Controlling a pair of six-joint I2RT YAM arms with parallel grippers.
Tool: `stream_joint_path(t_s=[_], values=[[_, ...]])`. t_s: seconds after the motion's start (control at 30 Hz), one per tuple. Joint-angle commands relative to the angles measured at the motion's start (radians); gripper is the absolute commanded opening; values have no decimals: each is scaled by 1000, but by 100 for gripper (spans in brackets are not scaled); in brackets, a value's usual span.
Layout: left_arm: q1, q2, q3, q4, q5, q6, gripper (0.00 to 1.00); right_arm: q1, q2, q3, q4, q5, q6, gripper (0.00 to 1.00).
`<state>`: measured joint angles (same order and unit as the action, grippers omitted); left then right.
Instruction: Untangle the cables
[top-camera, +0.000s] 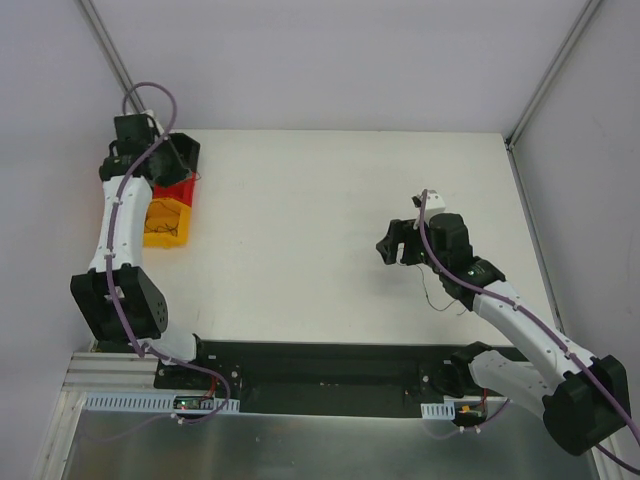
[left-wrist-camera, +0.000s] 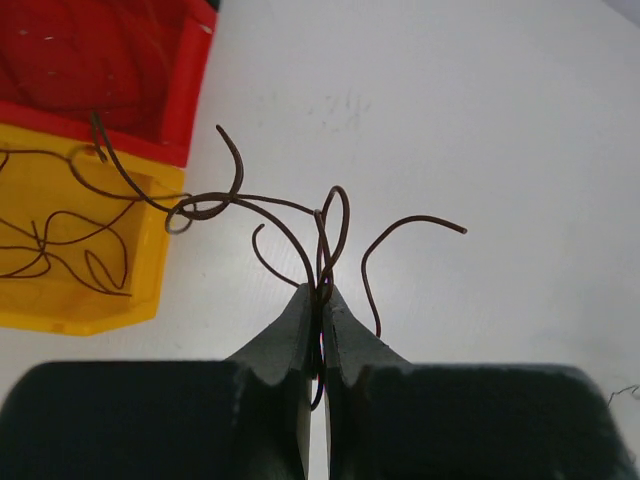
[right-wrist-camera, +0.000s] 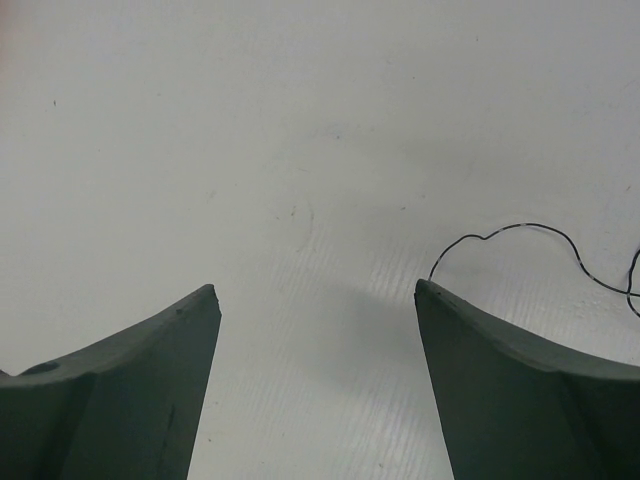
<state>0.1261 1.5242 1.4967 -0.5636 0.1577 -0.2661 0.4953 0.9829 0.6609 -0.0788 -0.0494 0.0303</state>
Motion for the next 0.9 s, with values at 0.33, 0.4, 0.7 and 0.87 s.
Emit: stream_joint_path(t_s=[0.33, 0.4, 0.7, 0.87], values=[[348, 94, -75, 24, 233, -271, 0, 2, 23, 11, 40, -12, 6, 81], [360, 114, -76, 31, 238, -269, 0, 0, 31, 11, 42, -15, 8, 81], [371, 148, -90, 42, 152, -199, 0, 3, 50, 17, 33, 3, -1, 81], [377, 110, -141, 45, 63, -205, 0, 2, 40, 28, 8, 25, -13, 81]])
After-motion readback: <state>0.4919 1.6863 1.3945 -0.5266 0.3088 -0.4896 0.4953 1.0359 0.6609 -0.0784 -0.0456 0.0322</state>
